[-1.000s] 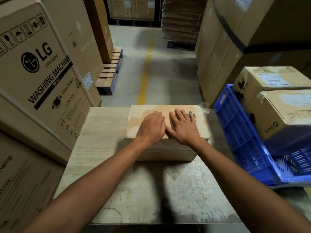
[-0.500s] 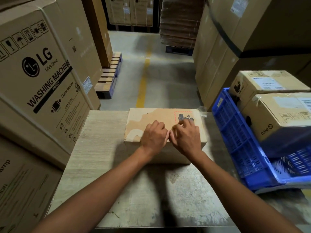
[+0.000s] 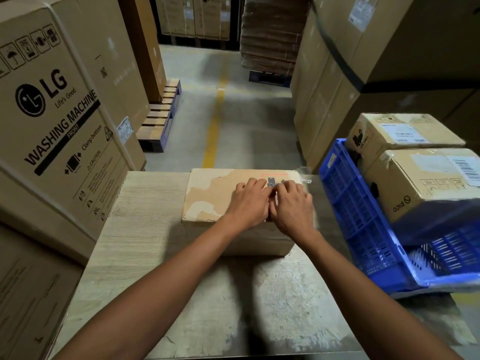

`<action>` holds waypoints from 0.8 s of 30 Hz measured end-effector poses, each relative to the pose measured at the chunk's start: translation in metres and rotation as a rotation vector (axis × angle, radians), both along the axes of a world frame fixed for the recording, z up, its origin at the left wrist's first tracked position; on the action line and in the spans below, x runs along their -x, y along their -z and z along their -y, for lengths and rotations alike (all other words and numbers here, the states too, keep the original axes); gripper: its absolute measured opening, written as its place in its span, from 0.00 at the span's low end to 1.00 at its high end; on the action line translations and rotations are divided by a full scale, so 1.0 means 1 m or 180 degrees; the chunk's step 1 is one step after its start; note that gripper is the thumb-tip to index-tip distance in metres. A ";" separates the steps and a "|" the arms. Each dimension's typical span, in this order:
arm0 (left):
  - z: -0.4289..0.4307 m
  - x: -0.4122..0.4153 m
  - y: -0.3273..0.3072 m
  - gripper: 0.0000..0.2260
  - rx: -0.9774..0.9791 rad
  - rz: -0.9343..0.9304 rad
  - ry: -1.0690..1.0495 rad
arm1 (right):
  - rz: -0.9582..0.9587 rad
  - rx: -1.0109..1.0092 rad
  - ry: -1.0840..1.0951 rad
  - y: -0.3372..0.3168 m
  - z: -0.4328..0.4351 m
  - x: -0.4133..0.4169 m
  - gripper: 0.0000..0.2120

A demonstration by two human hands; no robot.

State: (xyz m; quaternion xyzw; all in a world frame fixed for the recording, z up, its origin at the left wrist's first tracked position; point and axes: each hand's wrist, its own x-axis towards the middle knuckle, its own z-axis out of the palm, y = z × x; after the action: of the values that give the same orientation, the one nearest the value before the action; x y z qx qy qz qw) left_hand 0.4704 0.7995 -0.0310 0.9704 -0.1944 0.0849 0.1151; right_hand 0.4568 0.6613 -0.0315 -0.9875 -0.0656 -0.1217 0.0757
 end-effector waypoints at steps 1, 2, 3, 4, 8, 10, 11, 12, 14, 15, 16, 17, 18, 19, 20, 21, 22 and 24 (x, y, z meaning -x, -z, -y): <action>0.000 -0.002 0.002 0.17 -0.0036 -0.0046 0.0007 | -0.0094 -0.0059 -0.0098 0.001 0.000 -0.002 0.18; 0.000 -0.002 0.004 0.18 -0.0077 -0.0082 -0.0010 | -0.0173 -0.0113 -0.0180 0.003 0.000 -0.003 0.22; 0.000 -0.002 0.005 0.19 -0.0110 -0.0102 -0.0032 | -0.0217 -0.0152 -0.0223 0.004 0.000 -0.002 0.24; 0.001 -0.001 0.005 0.19 -0.0128 -0.0125 -0.0047 | -0.0216 -0.0164 -0.0235 0.004 0.001 -0.002 0.25; -0.001 -0.006 -0.002 0.17 -0.0038 -0.0209 -0.0067 | -0.0241 -0.0147 -0.0084 0.001 -0.001 0.000 0.23; -0.007 -0.005 -0.004 0.16 -0.0105 -0.0149 -0.0295 | -0.0374 -0.0265 0.0305 0.002 -0.003 0.001 0.23; -0.012 -0.003 -0.005 0.17 -0.0145 -0.0090 -0.0545 | -0.0452 -0.0388 0.0575 0.002 -0.003 0.002 0.26; -0.020 0.000 -0.005 0.19 -0.0137 -0.0072 -0.0866 | -0.0555 -0.0558 0.0832 0.003 -0.003 0.003 0.30; -0.041 0.004 -0.006 0.25 0.0013 -0.0279 -0.1603 | -0.0764 -0.0885 0.1167 0.001 -0.002 0.003 0.39; -0.053 0.005 -0.007 0.29 0.0141 -0.0442 -0.1908 | -0.0815 -0.0983 0.1229 -0.002 -0.001 0.002 0.41; -0.065 0.006 -0.008 0.32 0.0304 -0.0586 -0.2107 | -0.0830 -0.1057 0.1250 -0.003 -0.001 0.000 0.43; -0.074 0.007 -0.009 0.35 0.0515 -0.0695 -0.2209 | -0.0818 -0.1133 0.1255 -0.004 0.000 -0.001 0.43; -0.082 0.007 -0.009 0.37 0.0735 -0.0771 -0.2240 | -0.0788 -0.1206 0.1264 -0.004 0.001 -0.002 0.43; -0.088 0.007 -0.009 0.38 0.0899 -0.0815 -0.2237 | -0.0759 -0.1265 0.1286 -0.004 0.001 -0.003 0.44; -0.092 0.007 -0.009 0.38 0.0979 -0.0854 -0.2225 | -0.0734 -0.1319 0.1309 -0.004 0.001 -0.003 0.44; -0.095 0.006 -0.009 0.39 0.0985 -0.0901 -0.2214 | -0.0729 -0.1374 0.1330 -0.004 0.001 -0.002 0.45; -0.098 0.006 -0.009 0.39 0.0942 -0.0962 -0.2201 | -0.0751 -0.1437 0.1348 -0.004 0.002 -0.003 0.46; -0.103 0.007 -0.008 0.38 0.0791 -0.1098 -0.2167 | -0.0899 -0.1607 0.1408 -0.005 0.006 -0.005 0.49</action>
State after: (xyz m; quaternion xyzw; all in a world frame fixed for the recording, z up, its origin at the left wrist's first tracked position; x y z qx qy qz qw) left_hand 0.4631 0.9024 -0.0234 0.9581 0.1722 -0.0232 0.2279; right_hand 0.4613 0.6551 -0.0262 -0.9350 0.1928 -0.0099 0.2973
